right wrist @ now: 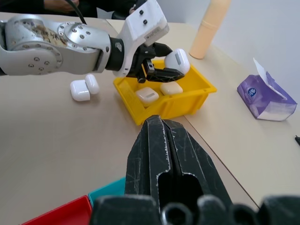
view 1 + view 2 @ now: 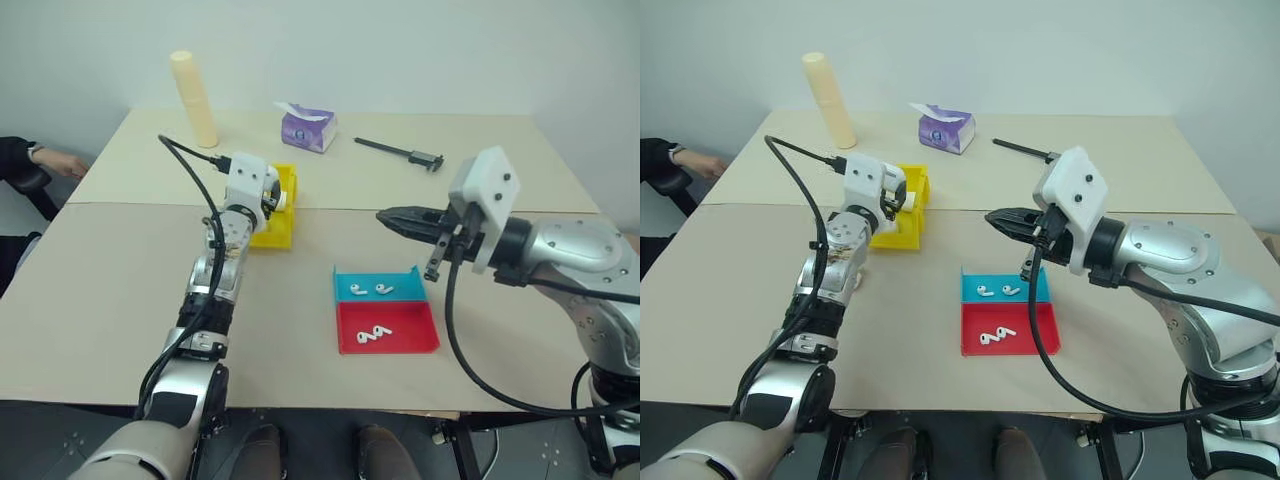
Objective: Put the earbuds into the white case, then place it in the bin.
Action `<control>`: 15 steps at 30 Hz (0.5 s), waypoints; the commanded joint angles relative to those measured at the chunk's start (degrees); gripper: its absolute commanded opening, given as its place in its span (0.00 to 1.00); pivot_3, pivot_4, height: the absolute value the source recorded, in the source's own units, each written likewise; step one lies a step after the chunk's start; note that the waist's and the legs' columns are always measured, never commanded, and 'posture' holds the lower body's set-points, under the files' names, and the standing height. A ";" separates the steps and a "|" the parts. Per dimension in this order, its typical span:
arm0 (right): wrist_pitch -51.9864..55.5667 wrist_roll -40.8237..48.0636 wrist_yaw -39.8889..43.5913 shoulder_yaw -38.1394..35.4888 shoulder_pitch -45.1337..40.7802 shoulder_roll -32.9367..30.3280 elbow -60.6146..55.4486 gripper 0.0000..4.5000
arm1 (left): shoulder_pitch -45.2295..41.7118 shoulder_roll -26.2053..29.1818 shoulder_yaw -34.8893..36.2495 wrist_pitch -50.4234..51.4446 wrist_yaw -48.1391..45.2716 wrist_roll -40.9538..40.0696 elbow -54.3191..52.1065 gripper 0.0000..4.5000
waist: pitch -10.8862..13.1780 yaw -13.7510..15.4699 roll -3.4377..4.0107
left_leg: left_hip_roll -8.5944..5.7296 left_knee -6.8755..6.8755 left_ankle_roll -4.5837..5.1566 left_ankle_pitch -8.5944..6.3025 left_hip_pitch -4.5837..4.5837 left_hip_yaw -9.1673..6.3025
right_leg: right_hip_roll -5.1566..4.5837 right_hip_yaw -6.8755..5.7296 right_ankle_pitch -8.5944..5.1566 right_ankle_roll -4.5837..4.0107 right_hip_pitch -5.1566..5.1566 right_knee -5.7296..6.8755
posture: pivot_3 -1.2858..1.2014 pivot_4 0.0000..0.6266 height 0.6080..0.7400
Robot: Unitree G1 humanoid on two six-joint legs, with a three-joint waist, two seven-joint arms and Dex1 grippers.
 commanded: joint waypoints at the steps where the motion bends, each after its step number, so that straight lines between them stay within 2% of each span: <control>1: -0.94 -0.41 -0.03 -1.34 0.15 -0.62 -1.91 0.00 | -1.24 0.00 0.27 -0.75 1.02 -0.12 -1.79 0.97 | 0.00 -0.01 0.00 | 0.00 0.00 0.00 0.00 0.00 0.00 | 0.00 0.01 0.00 0.00 0.00 0.00 | 0.52 0.24 1.00; 6: -1.37 -1.07 0.72 -1.18 0.80 -0.93 -1.44 0.00 | 1.16 0.47 0.23 -1.08 -1.36 -1.68 -7.96 0.99 | 0.00 0.05 0.00 | 0.00 0.00 -0.02 0.01 0.00 0.02 | 0.00 0.01 0.00 0.00 0.00 0.01 | 0.52 0.24 1.00; 8: -1.73 -1.49 1.32 -1.24 1.15 -1.20 -1.04 0.00 | 4.23 0.88 1.75 -3.72 -7.37 -6.70 -12.55 0.99 | -0.01 0.02 0.01 | 0.00 0.00 -0.03 0.01 0.00 0.05 | 0.00 0.01 0.00 0.00 0.01 0.01 | 0.52 0.24 1.00; 11: -5.62 -3.15 5.87 -2.53 4.34 -4.05 0.32 0.00 | 11.65 4.26 2.96 -1.01 -20.40 -16.44 -23.99 0.99 | -0.02 -0.26 0.03 | 0.04 -0.01 -0.08 0.04 0.02 0.08 | -0.01 0.06 0.00 -0.01 -0.01 0.01 | 0.52 0.24 1.00; 15: -14.64 -6.42 15.73 -4.96 10.96 -10.43 4.00 0.00 | 21.85 11.74 3.09 3.65 -29.73 -22.55 -36.86 0.99 | -0.01 -0.41 0.03 | 0.04 0.00 -0.16 0.10 0.07 0.09 | -0.01 0.06 0.00 -0.02 0.02 0.04 | 0.52 0.24 1.00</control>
